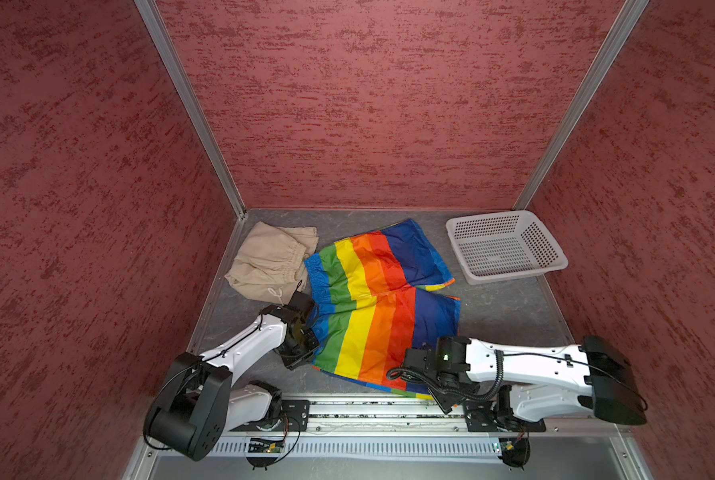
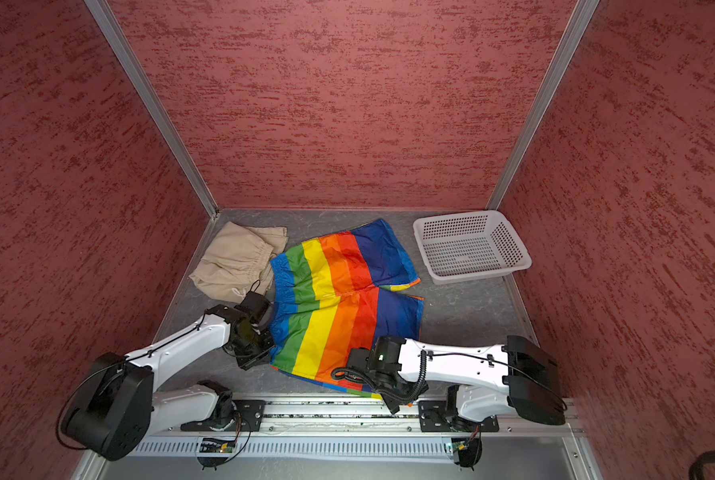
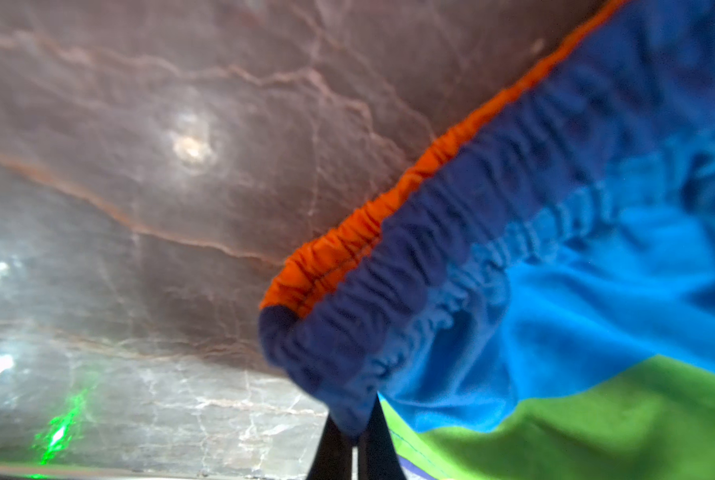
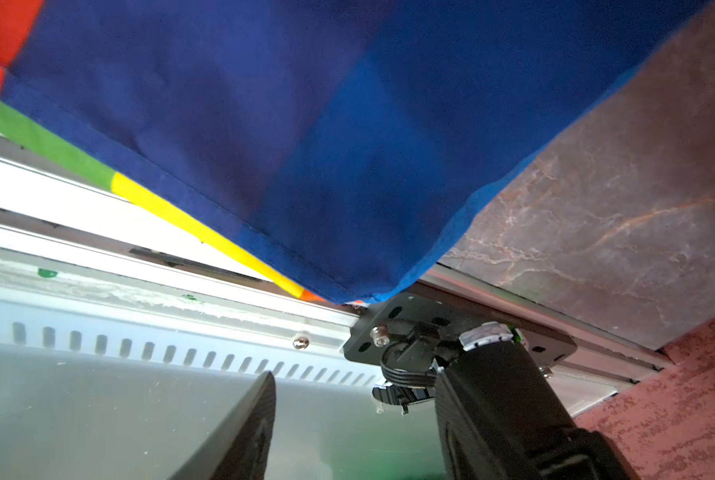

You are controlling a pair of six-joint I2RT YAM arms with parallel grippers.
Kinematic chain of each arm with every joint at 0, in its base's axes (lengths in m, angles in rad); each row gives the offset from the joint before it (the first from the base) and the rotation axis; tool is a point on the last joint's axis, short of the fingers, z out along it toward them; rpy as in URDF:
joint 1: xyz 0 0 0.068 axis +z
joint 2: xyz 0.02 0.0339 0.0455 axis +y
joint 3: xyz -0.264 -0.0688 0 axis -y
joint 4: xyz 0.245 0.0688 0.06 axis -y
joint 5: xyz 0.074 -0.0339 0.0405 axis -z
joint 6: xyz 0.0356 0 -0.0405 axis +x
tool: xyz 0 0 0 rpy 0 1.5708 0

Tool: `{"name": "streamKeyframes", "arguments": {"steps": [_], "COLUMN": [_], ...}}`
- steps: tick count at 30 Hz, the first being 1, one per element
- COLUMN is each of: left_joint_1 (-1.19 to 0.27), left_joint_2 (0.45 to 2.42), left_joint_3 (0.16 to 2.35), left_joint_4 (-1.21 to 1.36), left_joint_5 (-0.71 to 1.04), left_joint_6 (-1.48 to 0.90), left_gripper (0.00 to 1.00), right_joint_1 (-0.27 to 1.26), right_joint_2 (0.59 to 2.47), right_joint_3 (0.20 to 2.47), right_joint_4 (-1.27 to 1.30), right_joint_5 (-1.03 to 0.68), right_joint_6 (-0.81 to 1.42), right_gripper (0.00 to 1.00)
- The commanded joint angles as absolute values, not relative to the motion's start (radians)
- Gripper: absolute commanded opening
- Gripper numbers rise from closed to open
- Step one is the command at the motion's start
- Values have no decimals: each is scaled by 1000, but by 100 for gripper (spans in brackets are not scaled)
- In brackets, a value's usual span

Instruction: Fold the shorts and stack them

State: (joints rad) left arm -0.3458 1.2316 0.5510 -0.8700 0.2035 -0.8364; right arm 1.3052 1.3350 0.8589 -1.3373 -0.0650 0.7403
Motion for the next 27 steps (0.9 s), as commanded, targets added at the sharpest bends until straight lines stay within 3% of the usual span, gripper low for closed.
{"name": "streamKeyframes", "arguments": {"steps": [1, 11, 20, 22, 27], "left_joint_1": [-330, -308, -300, -300, -299], "left_joint_2": [1267, 1262, 1261, 1261, 1262], "left_joint_3": [510, 515, 504, 503, 505], "left_joint_4": [-787, -790, -771, -768, -775], "left_joint_5": [170, 191, 217, 221, 227], "left_joint_6": [-825, -812, -813, -813, -811], "left_gripper": [0, 0, 0, 0, 0], "right_joint_1": [1319, 1373, 1372, 1373, 1372], "right_joint_2": [1353, 1434, 1445, 1440, 1383], "right_joint_3": [856, 831, 731, 705, 673], "right_joint_4": [-1326, -1197, -1078, -1049, -1051], "right_joint_5": [-95, -117, 31, 34, 64], "right_joint_6": [752, 751, 794, 824, 900], "right_gripper": [63, 61, 49, 43, 8]}}
